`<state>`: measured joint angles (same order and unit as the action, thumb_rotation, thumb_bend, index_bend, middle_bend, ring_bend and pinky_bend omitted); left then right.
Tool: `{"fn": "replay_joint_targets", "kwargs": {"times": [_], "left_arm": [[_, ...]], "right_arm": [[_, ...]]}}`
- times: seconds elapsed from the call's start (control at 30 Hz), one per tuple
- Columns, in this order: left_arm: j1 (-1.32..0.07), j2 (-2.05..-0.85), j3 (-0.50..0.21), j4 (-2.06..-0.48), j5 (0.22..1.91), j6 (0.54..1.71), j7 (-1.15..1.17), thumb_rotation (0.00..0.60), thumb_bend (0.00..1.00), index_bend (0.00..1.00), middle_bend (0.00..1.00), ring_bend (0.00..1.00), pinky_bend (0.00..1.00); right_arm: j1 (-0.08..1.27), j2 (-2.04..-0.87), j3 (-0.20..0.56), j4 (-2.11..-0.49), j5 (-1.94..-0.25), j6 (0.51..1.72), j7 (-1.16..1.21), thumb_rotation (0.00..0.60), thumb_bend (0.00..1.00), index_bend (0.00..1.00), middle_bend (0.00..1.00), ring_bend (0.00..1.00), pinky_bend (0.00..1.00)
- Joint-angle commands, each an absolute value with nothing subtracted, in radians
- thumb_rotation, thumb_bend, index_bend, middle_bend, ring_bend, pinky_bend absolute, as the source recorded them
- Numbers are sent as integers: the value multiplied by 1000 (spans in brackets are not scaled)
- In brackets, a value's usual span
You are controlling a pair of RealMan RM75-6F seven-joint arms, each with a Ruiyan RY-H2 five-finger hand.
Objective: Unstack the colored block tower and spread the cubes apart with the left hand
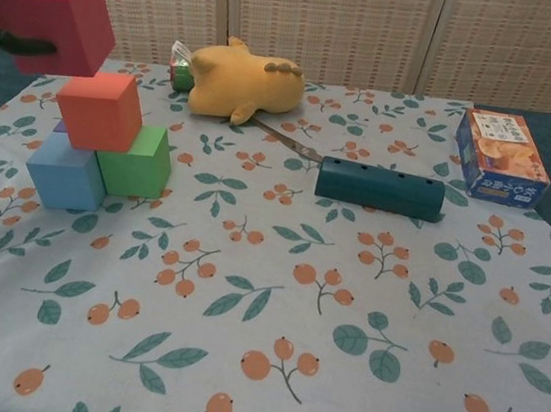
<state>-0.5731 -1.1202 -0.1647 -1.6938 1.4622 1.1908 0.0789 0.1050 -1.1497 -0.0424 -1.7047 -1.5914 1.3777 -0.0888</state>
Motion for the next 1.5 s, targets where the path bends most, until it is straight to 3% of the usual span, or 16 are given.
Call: {"fn": "replay_joint_targets", "kwargs": {"times": [0.03,0.17,0.4,0.5,0.57,0.63,1.0,1.1,1.23,1.33,1.5], "left_arm": [[-455,-1068,-34,-1759,1628,1312,94,600,344,99,479,510,45],[-376,-1121,89,-1689,1736,1349,71,600,343,86,478,510,59],[-328,-1246,146,-1544,1747,1335,-10,600,344,58,463,498,36],[-321,-1259,153,-1510,1736,1322,-24,600,345,21,347,318,24],[-321,-1248,160,-1515,1728,1302,-5,600,349,1,178,114,21],[-321,-1236,163,-1529,1720,1288,-5,600,342,0,32,6,22],[-325,-1178,162,-1587,1714,1276,-32,600,326,0,0,0,27],[-321,-1166,133,-1598,1721,1331,-55,600,320,0,0,0,27],[-349,-1190,11,-1577,1711,1432,-81,600,305,0,0,0,26],[-408,-1183,-60,-1594,1629,1358,-124,600,311,0,0,0,26],[-540,-1184,-158,-1585,1445,1121,-110,600,321,0,0,0,26]], "right_arm": [[105,-1148,-45,-1707,-1597,1378,-82,600,186,0,0,0,0],[104,-1148,-56,-1708,-1620,1383,-89,600,186,0,0,0,0],[100,-1148,-71,-1714,-1649,1391,-85,600,186,0,0,0,0],[99,-1146,-72,-1714,-1653,1395,-81,600,186,0,0,0,0],[98,-1145,-72,-1714,-1656,1400,-79,600,186,0,0,0,0],[101,-1141,-77,-1714,-1665,1395,-70,600,186,0,0,0,0],[106,-1139,-80,-1711,-1667,1385,-52,600,186,0,0,0,0],[109,-1141,-81,-1711,-1663,1376,-53,600,186,0,0,0,0],[110,-1144,-81,-1711,-1659,1371,-57,600,186,0,0,0,0],[112,-1144,-85,-1712,-1660,1364,-57,600,186,0,0,0,0],[112,-1146,-80,-1712,-1651,1366,-58,600,186,0,0,0,0]]}}
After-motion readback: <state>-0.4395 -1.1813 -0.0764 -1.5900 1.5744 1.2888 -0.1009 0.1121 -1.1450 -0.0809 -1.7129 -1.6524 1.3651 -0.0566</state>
